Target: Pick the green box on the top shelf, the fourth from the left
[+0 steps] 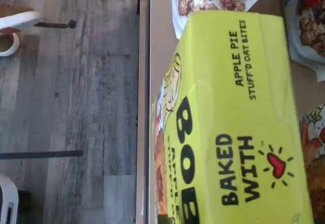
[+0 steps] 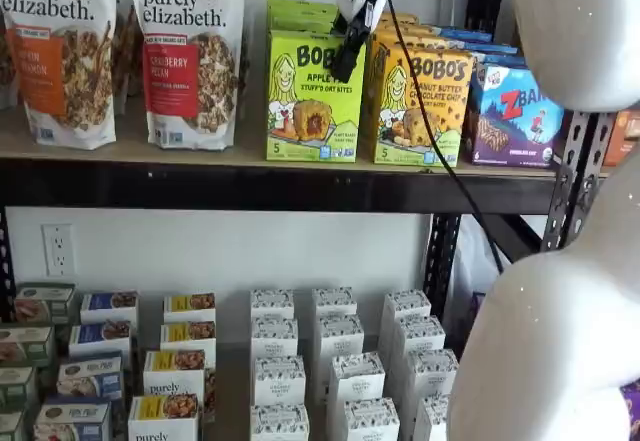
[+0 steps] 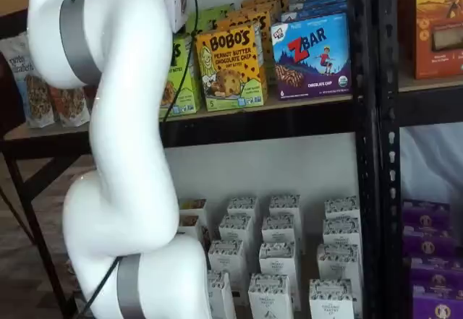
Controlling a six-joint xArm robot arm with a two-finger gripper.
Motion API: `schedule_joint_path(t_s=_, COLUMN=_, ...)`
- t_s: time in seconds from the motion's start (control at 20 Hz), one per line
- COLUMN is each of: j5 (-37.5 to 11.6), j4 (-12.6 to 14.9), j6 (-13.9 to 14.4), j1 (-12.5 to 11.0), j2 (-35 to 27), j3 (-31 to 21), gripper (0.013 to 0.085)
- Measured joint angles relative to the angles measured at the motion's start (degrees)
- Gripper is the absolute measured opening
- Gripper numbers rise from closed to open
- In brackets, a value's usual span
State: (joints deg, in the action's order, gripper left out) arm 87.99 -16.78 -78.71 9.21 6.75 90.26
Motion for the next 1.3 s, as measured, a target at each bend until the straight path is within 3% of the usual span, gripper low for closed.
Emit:
schedule_joint_path(t_s=1.15, j5=0.8, j4=-0.1, j6=-0.1, j1=-0.2, j2=-0.1, j3=0.4, gripper=0.0570)
schedule_joint_path(t_s=1.3, j5=1.0, j4=-0.3, j6=-0.1, j1=-0.2, j2=-0.2, j3=0.5, gripper=0.0490)
